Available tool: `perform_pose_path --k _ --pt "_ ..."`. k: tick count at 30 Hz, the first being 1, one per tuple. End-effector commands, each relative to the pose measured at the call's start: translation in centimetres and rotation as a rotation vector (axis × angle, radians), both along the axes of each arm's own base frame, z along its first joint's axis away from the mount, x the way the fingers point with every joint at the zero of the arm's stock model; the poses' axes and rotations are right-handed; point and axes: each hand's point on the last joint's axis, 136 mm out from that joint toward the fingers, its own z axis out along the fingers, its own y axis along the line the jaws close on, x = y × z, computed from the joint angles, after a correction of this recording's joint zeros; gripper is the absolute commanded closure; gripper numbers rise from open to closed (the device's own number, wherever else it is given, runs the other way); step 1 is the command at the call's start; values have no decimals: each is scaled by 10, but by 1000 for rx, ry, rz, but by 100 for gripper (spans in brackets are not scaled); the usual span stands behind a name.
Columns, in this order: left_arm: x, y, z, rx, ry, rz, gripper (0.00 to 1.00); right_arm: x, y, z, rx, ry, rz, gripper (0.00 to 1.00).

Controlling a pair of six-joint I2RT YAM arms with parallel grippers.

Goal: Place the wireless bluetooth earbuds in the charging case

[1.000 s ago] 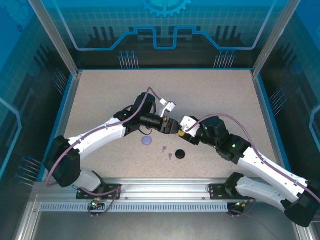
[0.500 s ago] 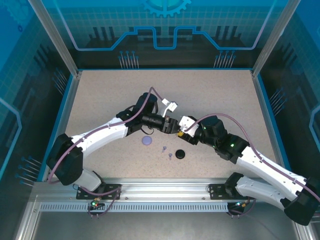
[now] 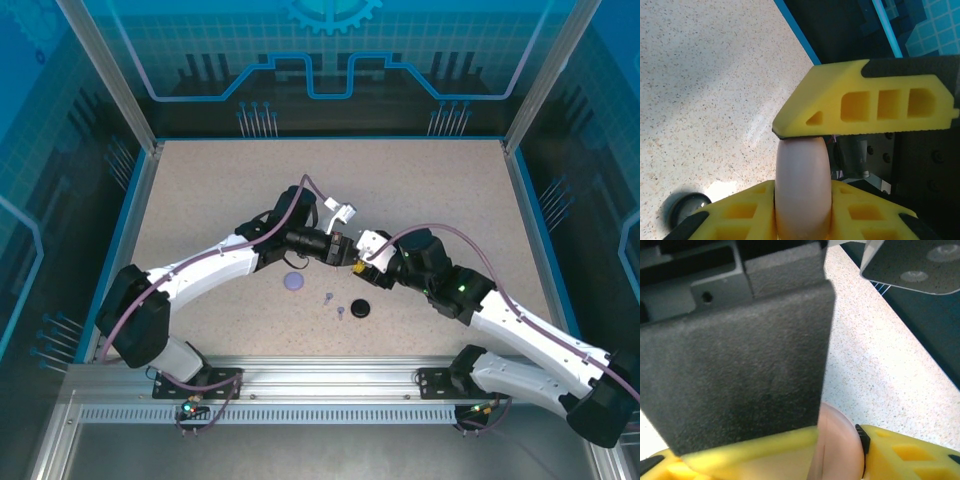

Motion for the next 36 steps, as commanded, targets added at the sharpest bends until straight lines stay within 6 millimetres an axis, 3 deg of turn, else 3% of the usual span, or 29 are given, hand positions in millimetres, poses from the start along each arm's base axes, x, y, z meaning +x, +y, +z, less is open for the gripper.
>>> perform_pose_path --k 1,8,13,15,18,24,28,36 --pt "-6 -6 33 -67 -123 -35 75 2 4 32 102 -15 -4 33" --pt "2 9 46 -69 -310 53 82 -16 -10 74 297 75 18 0" --pt "5 24 60 -89 -494 115 88 -30 -21 92 435 156 40 0" --pt "5 30 64 -99 -572 139 88 -32 -24 111 502 158 47 0" --pt "-7 37 72 -170 -705 126 88 -32 -25 121 588 192 45 0" --pt "-26 52 84 -300 -896 147 94 -32 -19 122 710 265 107 2" --pt "-32 54 86 -305 -915 129 95 -31 -10 116 696 313 147 13" --pt "-32 55 88 -309 -926 132 96 -30 9 108 656 332 205 20"
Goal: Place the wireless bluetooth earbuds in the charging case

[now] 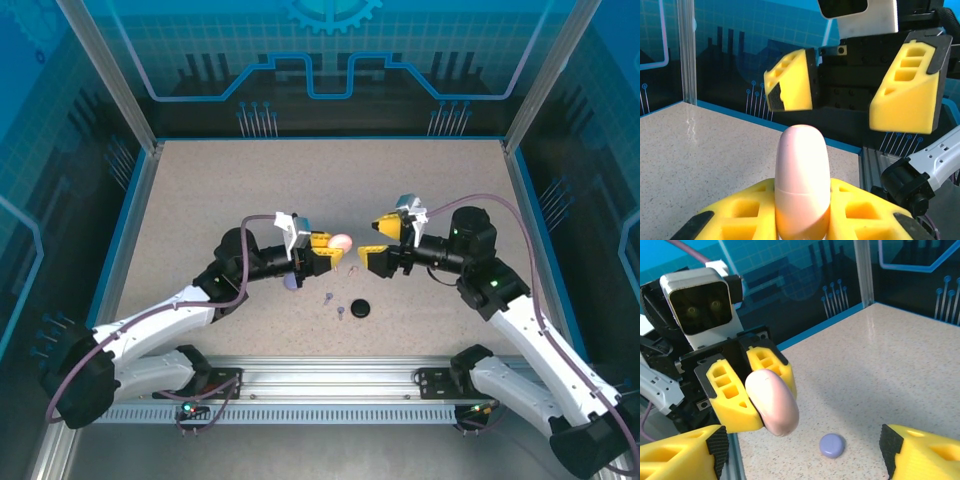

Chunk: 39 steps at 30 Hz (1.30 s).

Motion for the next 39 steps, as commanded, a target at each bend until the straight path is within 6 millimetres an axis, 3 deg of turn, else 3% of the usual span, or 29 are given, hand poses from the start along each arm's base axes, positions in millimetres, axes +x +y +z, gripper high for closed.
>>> perform_pose_path --k 1,18,19,39 --pt "-5 1 12 -26 -72 -8 95 -5 11 12 20 -51 57 20" --pt "-8 1 14 -28 -68 -21 95 16 23 0 -31 -25 11 27" --pt "-8 1 14 -27 -67 -21 95 18 23 12 -20 -48 3 27" --pt "-9 2 11 -12 -71 -21 95 38 25 23 -42 -74 -39 29"
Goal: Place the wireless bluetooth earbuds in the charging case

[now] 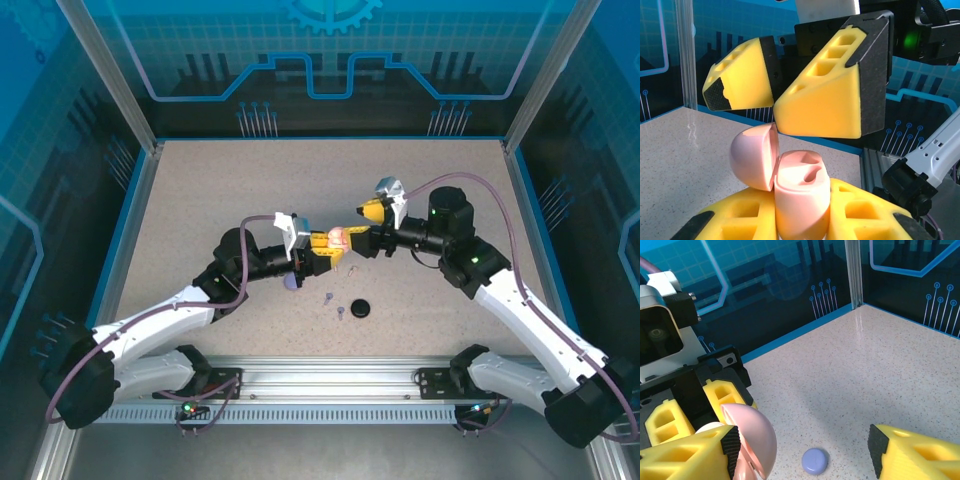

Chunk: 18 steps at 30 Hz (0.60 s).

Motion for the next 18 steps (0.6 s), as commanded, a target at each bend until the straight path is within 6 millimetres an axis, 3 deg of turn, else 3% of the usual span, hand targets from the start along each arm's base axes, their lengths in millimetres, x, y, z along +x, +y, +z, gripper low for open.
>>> perform_pose_path --k 1,6,10,15,18 --pt "-8 1 8 -8 -47 -17 95 1 1 19 17 -46 0 29" --pt "-3 3 3 7 -43 14 95 1 -7 32 48 -23 -37 27" --pt "-1 8 -2 22 -41 46 95 18 -36 23 47 89 -215 24" --pt "-4 16 -4 27 -58 78 96 38 -72 -24 -13 303 -433 25" --pt "-7 21 -2 28 -70 90 96 45 -82 -66 -104 434 -515 31"
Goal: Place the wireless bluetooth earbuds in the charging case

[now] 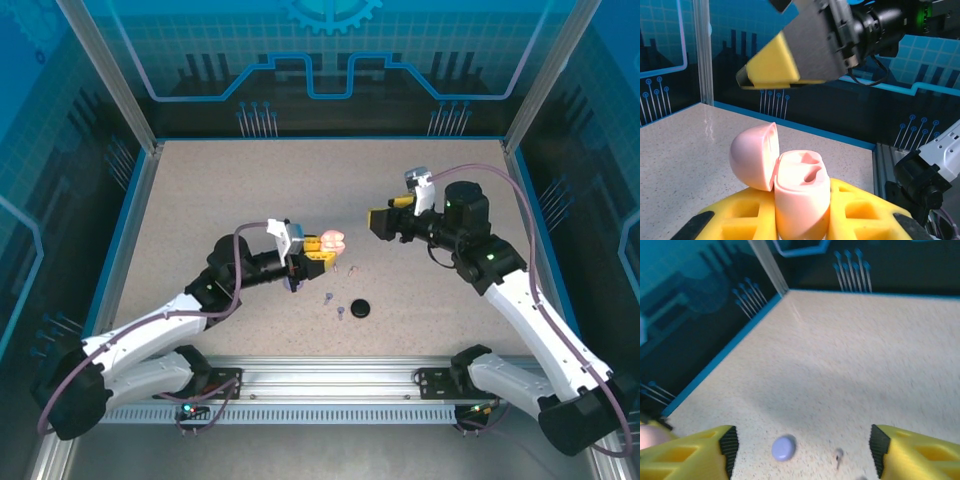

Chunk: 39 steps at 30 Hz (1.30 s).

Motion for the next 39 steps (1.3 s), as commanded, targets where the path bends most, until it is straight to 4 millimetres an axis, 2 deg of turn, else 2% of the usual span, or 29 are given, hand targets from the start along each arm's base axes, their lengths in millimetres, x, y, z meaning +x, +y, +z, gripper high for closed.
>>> perform_pose_path --k 1,6,9,18,21,30,39 --pt "-4 7 6 1 -51 30 96 7 -21 -59 -90 250 -148 35" --pt "-8 14 12 0 -72 46 96 9 -14 -124 -168 500 -161 43" --pt "-9 17 14 -2 -78 56 96 9 -6 -154 -240 641 -164 45" --pt "-12 23 13 0 -71 76 96 13 31 -217 -504 819 -111 50" --pt "-13 25 13 6 -70 82 96 17 35 -231 -560 833 -121 51" --pt "-16 30 12 12 -71 94 96 19 42 -262 -583 890 -109 54" --pt "-16 31 12 11 -68 97 95 20 43 -277 -614 911 -114 59"
